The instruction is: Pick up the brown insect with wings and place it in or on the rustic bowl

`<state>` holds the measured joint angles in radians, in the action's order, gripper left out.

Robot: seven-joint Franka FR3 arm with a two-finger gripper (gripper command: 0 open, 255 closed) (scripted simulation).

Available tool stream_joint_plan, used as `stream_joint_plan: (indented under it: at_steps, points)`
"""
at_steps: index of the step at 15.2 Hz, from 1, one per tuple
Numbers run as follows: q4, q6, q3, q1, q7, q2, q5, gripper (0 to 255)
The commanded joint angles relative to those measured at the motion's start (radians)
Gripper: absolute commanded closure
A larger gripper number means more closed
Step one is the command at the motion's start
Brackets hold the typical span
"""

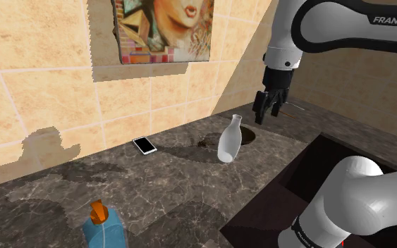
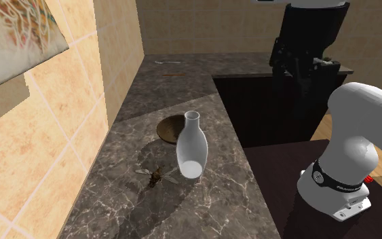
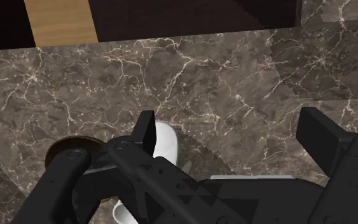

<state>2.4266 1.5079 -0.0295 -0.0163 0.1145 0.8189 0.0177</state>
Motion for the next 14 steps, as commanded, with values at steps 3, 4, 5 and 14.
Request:
stream_joint_plan:
  at_steps: [3, 4, 5, 14]
  points:
    - [0.035, 0.075, 0.020, 0.001, -0.041, -0.030, 0.021, 0]
    - [0.051, 0.114, 0.030, 0.001, -0.060, -0.048, 0.031, 0]
    - [0.065, 0.153, 0.040, 0.002, -0.080, -0.067, 0.040, 0]
    - [0.118, 0.506, 0.127, 0.005, -0.245, -0.317, 0.109, 0]
